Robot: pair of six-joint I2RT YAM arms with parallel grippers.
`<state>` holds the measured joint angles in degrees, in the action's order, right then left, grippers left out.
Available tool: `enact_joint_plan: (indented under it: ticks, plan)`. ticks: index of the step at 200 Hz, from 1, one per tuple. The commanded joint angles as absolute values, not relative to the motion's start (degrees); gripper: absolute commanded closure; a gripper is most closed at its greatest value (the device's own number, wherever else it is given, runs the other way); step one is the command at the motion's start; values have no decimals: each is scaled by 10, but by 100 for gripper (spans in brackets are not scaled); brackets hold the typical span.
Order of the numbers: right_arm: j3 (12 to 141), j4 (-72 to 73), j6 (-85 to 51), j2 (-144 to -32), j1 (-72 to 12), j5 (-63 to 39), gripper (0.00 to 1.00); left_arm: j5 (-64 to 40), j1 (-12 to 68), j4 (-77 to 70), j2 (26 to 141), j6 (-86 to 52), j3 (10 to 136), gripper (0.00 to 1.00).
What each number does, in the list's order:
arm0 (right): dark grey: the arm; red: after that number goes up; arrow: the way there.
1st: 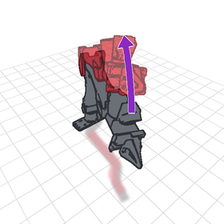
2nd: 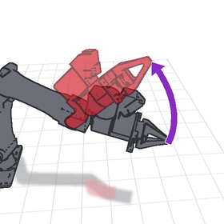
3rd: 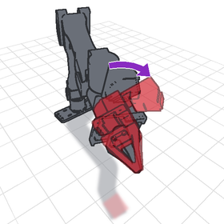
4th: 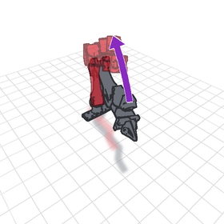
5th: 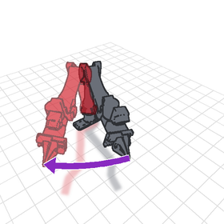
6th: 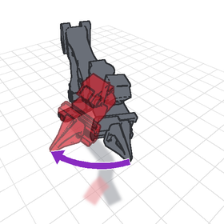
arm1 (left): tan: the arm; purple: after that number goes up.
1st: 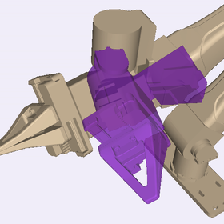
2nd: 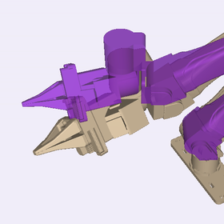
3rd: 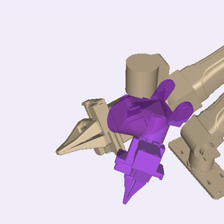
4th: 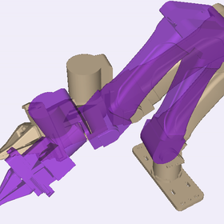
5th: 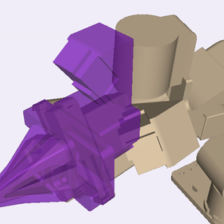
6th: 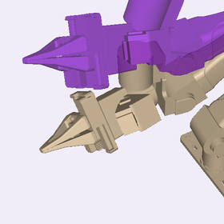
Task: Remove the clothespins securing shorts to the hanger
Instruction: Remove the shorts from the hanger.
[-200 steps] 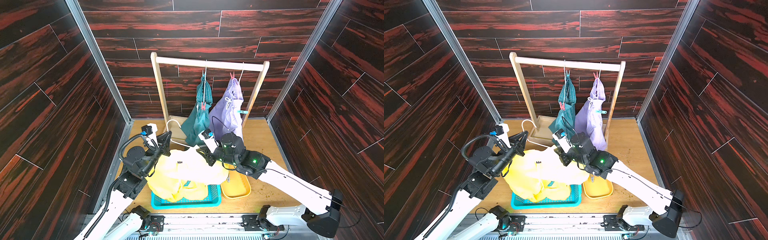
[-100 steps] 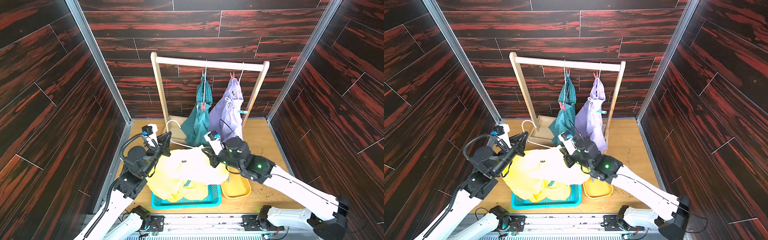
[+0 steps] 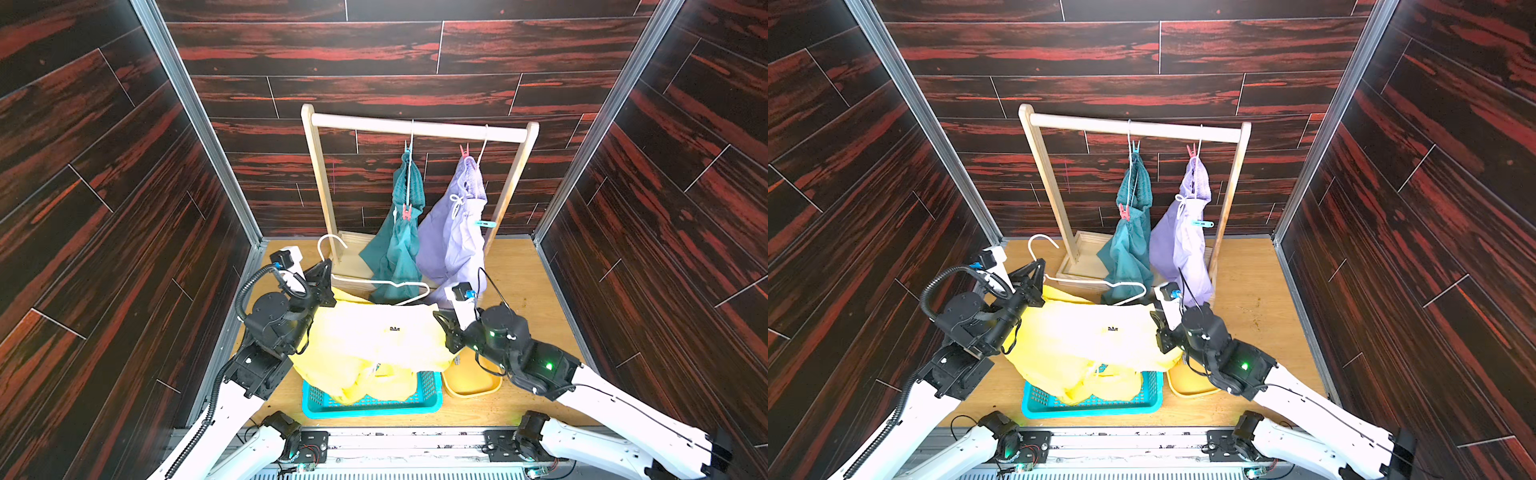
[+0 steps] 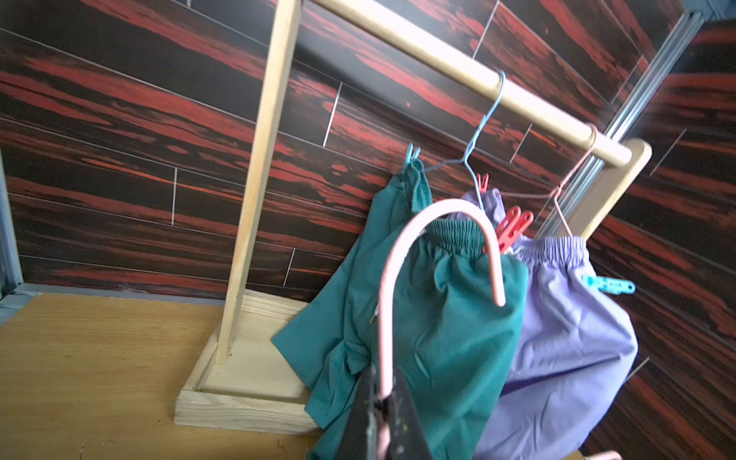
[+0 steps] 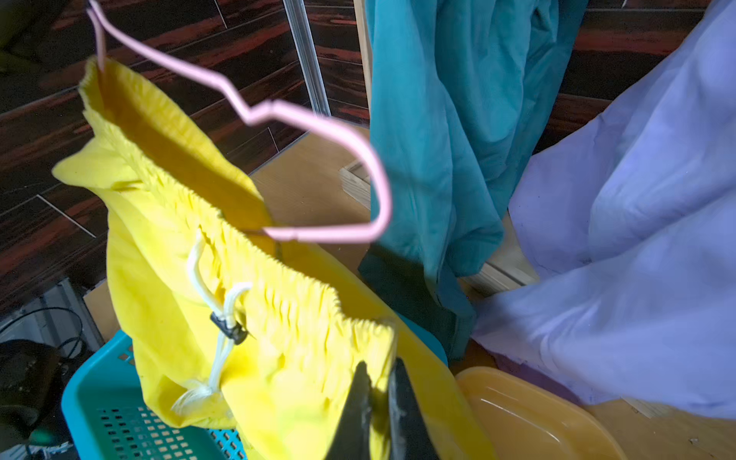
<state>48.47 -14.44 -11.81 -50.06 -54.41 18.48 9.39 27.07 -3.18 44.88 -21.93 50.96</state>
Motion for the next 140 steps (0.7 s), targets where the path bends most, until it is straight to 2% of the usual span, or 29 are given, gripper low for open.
enact_joint_plan:
  ticks: [1,39,51,70,83,118,140]
  plan:
    - [457,-127,-122,-461,-537,203,100,103,261,-57,439,-209,536,100]
    - [481,-115,-98,-485,-537,187,99,-17,261,-68,462,-196,551,100]
    - [483,-111,-96,-488,-537,187,91,-37,261,-59,467,-190,559,100]
    - [480,-113,-100,-477,-537,189,67,-52,261,-33,471,-178,572,100]
    - [475,-115,-100,-455,-537,193,58,-57,261,-18,472,-168,579,100]
    - [491,-137,-76,-392,-536,173,52,-62,261,-4,477,-156,588,100]
    - [545,-163,-51,-398,-537,128,52,-79,261,-12,482,-157,588,100]
